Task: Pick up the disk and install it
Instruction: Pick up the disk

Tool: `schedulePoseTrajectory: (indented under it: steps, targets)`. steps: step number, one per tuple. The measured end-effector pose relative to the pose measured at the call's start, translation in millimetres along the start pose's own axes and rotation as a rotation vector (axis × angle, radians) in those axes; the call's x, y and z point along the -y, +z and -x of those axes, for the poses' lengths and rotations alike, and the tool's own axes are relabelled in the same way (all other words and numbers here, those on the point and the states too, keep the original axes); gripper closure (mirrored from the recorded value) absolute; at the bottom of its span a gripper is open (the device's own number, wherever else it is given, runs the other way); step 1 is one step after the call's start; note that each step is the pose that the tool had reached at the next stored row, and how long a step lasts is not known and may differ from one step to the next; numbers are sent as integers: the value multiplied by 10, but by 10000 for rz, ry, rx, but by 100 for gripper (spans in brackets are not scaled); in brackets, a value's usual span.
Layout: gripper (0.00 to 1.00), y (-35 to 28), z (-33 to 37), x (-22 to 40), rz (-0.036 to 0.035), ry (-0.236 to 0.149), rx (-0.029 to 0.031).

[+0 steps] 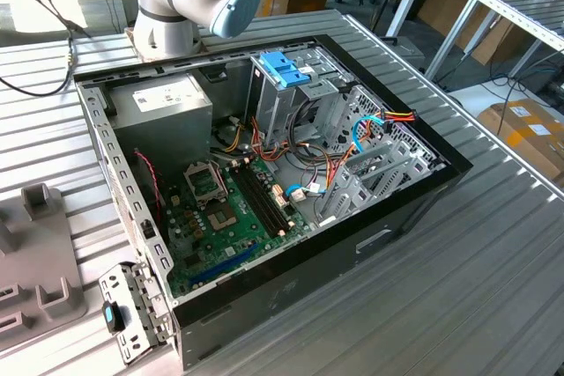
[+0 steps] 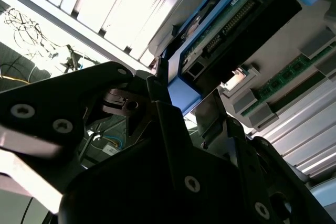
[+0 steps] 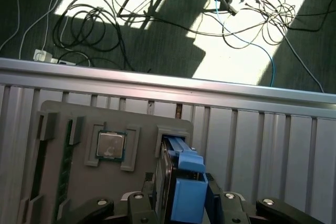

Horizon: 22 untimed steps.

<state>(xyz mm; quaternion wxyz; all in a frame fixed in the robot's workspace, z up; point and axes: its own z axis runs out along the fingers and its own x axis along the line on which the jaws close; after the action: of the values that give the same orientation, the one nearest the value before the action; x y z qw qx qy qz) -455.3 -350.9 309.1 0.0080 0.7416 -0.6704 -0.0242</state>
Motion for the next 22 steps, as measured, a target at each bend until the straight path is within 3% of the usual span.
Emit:
schedulePoseTrajectory:
  steps: [22]
  targets:
    - [52, 56, -1, 0, 0, 0, 0]
